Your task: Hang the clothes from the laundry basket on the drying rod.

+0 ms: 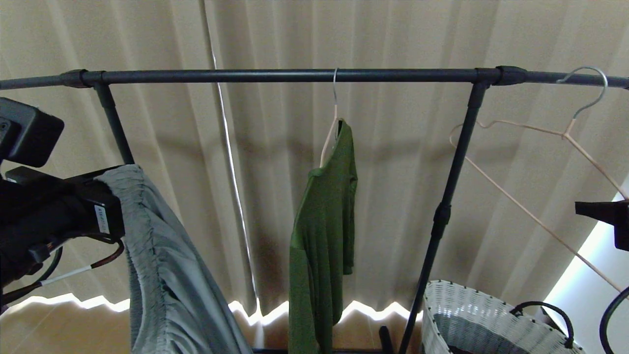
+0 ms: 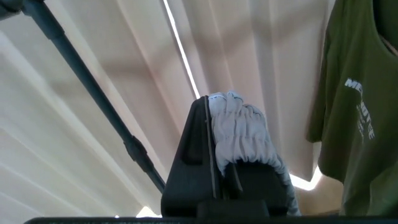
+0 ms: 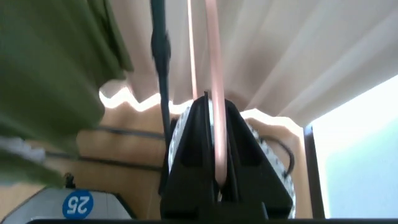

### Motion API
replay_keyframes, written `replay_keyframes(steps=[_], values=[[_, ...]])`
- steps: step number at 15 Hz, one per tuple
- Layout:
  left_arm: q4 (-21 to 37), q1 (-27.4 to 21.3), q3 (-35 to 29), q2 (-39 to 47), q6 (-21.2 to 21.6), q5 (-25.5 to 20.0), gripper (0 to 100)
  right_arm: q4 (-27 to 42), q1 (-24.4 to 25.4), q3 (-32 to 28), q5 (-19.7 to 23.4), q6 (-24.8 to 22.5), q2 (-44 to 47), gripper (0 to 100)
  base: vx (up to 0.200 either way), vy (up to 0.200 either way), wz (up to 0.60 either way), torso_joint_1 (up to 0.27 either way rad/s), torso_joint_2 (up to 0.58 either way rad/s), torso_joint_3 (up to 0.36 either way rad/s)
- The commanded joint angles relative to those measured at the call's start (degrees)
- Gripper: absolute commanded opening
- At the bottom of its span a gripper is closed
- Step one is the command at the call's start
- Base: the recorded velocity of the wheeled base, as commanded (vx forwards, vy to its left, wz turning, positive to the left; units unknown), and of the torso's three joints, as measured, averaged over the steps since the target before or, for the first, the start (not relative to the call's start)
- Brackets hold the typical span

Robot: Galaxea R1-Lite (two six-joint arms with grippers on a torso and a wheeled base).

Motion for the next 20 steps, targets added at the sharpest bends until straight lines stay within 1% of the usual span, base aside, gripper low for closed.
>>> replay_keyframes(steps=[1, 4, 7, 9, 10, 11, 13, 14, 16, 17, 18, 20], values=[[-0.11, -0.01, 0.17, -0.09, 0.01, 0.02, 0, 0.05, 0.02, 5.08, 0.01, -0.24, -5.65, 0, -0.2, 0.0, 0.0, -0.012, 0.0, 0.002], [-0.11, -0.01, 0.26, -0.09, 0.1, 0.02, 0, 0.05, 0.11, 9.65, 0.1, -0.32, -8.46, 0, -0.2, 0.0, 0.0, -0.004, 0.0, 0.006], [-0.11, -0.1, 0.26, 0.0, 0.27, -0.07, 0, -0.03, 0.11, 10.53, 0.36, -0.15, -9.6, 0, -0.2, 0.0, 0.0, -0.002, 0.0, 0.001], [-0.11, -0.1, 0.26, 0.09, 0.27, -0.16, 0, -3.02, 0.46, 10.79, 0.8, 0.03, -9.96, 0, 0.0, 0.0, 0.0, 0.0, 0.0, 0.0], [-0.11, -0.1, 0.17, 0.26, 0.19, -0.16, 0, -6.28, 1.61, 12.02, 1.94, -0.15, -10.22, 0, 0.0, 0.0, 0.0, 0.0, 0.0, 0.0], [-0.03, -0.1, 0.17, 0.44, 0.01, -0.07, 0, -7.86, 2.84, 12.55, 3.0, -0.15, -10.31, 0, 0.0, 0.0, 0.0, 0.0, 0.0, 0.0], [0.24, -0.1, 0.09, 1.58, -0.08, 0.19, 0, -8.56, 7.32, 12.9, 4.49, -0.06, -10.57, 0, 0.0, 0.0, 0.0, 0.0, 0.0, 0.0], [0.32, -0.18, -0.53, 2.55, -0.08, 0.37, 0, -8.65, 10.75, 12.9, 4.58, -0.06, -10.57, 0, 0.0, 0.0, 0.0, 0.0, 0.0, 0.0], [0.85, -0.45, -3.43, 4.13, -0.17, 1.34, 0, -8.65, 17.95, 12.81, 4.49, 0.03, -10.57, 0, 0.0, 0.0, 0.0, 0.0, 0.0, 0.0], [1.91, -0.62, -5.19, 4.83, -0.17, 2.92, 0, -8.65, 20.24, 12.72, 4.49, 0.03, -10.57, 0, 0.0, 0.0, 0.0, 0.0, 0.0, 0.0], [4.37, -1.85, -8.44, 6.15, -1.04, 5.64, 0, -8.65, 23.67, 12.72, 4.58, 0.11, -10.4, 0, 0.0, 0.0, 0.0, 0.0, 0.0, 0.0], [7.44, -5.19, -13.98, 9.84, -7.02, 7.49, 0, -8.47, 30.52, 12.9, 4.58, 1.96, -9.25, 0, 0.0, 0.0, 0.0, 0.0, 0.0, 0.0]])
